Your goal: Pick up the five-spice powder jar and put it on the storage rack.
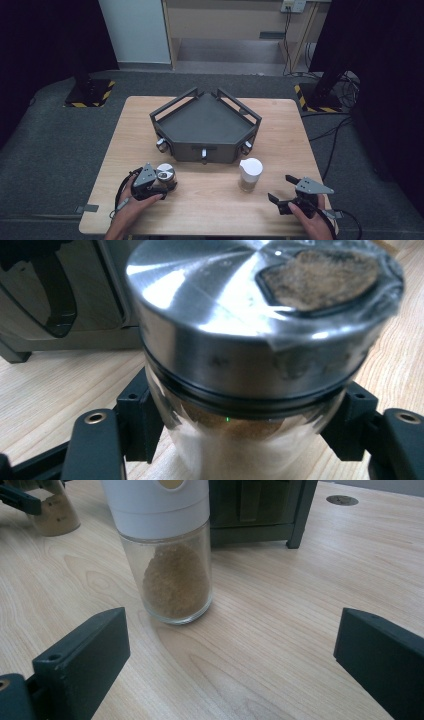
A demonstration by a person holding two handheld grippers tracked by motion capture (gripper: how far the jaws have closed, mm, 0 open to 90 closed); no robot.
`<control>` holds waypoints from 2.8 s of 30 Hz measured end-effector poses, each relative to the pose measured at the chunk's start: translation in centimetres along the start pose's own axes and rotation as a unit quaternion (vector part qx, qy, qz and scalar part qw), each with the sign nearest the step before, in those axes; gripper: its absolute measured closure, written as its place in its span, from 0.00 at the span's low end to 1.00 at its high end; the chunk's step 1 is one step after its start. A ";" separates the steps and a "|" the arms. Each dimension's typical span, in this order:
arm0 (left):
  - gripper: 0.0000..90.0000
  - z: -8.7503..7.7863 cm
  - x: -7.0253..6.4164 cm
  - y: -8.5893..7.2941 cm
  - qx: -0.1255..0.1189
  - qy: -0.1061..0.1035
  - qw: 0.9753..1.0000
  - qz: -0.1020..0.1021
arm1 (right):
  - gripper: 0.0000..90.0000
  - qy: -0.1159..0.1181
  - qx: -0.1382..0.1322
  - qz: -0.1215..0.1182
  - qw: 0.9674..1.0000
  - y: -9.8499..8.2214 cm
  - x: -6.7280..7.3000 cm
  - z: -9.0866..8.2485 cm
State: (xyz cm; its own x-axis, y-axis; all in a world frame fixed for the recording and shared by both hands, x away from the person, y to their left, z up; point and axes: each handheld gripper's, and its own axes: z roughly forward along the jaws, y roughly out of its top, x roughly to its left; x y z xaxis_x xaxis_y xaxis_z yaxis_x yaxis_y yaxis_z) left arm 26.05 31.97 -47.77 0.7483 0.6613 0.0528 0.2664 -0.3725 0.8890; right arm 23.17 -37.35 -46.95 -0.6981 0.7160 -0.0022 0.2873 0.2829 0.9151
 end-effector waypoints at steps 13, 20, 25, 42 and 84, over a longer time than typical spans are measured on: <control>0.34 -0.9 -0.6 1.0 0.005 -0.006 1.000 0.018 | 0.03 -0.005 0.008 -0.011 1.000 0.4 0.4 0.1; 0.34 -1.5 -0.7 1.2 -0.007 -0.010 1.000 0.019 | 0.03 -0.005 0.006 -0.010 1.000 0.4 0.4 -0.1; 0.34 -1.9 -0.8 1.3 -0.011 -0.013 1.000 0.020 | 0.02 -0.006 0.006 -0.011 1.000 0.4 0.4 0.0; 0.34 -2.3 -0.6 1.7 -0.021 -0.028 0.999 0.025 | 0.03 -0.012 0.018 -0.026 0.999 0.7 0.7 0.0; 0.34 -4.1 -0.6 10.0 -0.050 -0.022 0.997 0.055 | 0.03 -0.007 0.029 -0.036 0.999 1.0 0.9 0.1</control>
State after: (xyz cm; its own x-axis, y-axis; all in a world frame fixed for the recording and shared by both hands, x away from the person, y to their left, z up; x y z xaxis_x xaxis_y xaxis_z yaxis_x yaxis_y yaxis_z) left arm 25.77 30.53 -37.07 0.7967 0.5894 0.1339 0.1212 -0.3728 0.9199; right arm 22.92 -36.35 -46.10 -0.7084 0.7020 -0.0728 0.2747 0.3693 0.8878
